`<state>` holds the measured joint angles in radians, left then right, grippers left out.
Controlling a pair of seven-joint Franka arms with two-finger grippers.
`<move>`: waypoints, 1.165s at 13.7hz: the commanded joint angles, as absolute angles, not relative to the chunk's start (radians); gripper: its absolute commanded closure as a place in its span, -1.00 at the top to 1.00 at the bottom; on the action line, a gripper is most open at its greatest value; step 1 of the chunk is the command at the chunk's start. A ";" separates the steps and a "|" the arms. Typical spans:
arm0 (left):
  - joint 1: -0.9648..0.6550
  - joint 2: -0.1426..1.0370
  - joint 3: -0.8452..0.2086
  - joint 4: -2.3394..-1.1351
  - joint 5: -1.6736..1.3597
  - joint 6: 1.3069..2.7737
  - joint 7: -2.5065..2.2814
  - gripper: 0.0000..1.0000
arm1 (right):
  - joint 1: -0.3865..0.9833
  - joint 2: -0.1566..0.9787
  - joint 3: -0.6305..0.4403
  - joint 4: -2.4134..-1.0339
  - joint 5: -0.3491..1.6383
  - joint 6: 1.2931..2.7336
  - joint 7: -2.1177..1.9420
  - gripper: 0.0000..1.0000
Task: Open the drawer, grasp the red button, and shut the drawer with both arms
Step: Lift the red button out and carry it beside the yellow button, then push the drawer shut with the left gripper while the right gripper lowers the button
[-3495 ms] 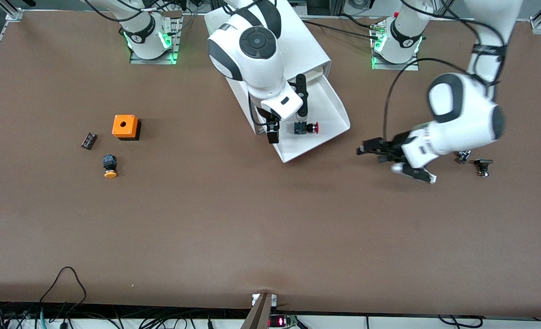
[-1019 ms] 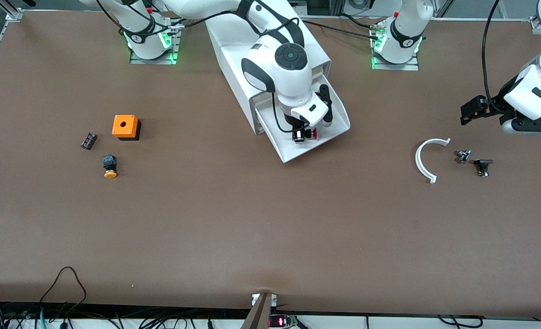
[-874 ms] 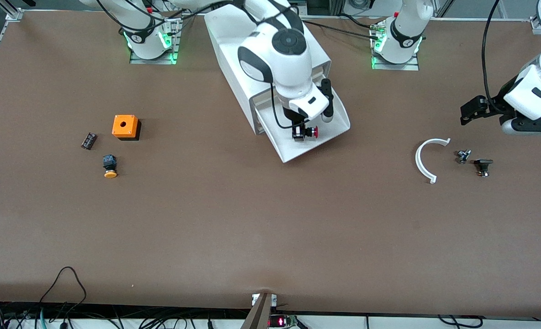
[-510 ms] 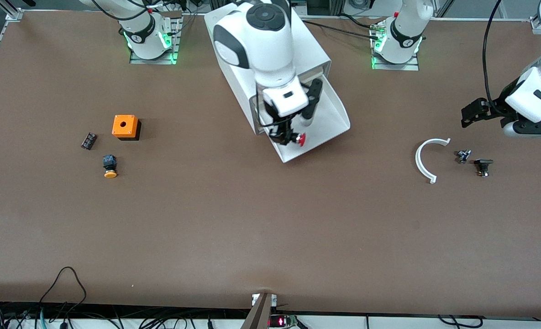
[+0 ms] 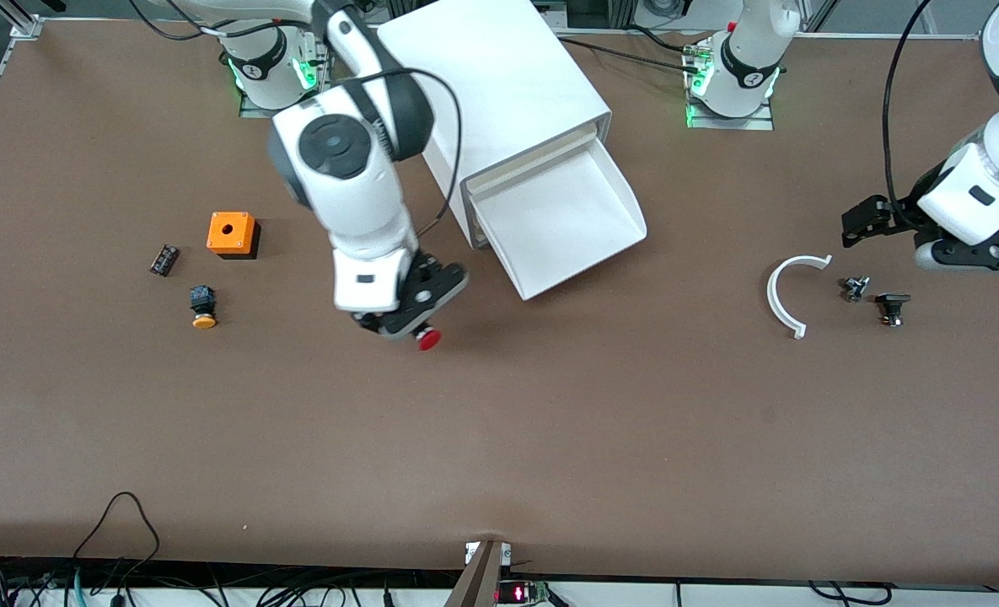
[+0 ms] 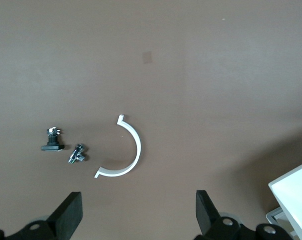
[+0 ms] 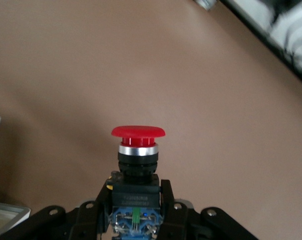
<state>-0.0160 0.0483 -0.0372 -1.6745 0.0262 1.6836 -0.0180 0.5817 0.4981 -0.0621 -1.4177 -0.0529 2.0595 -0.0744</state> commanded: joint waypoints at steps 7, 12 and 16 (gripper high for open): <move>-0.040 0.098 -0.052 -1.612 0.002 1.631 -0.028 1.00 | 0.389 0.416 -0.061 -1.782 -0.064 2.082 0.356 -0.50; -0.090 0.156 -0.072 -1.681 -0.015 1.765 -0.202 1.00 | 0.285 0.391 -0.061 -1.985 -0.069 2.259 0.256 -0.51; -0.150 0.262 -0.138 -1.755 -0.015 1.958 -0.519 1.00 | 0.261 0.391 -0.061 -2.158 -0.074 2.491 0.227 -0.51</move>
<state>-0.1251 0.2207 -0.1245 -1.7240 -0.0055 1.8819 -0.4007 0.2752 0.4441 -0.0762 -2.0407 -0.0604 2.3966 0.2392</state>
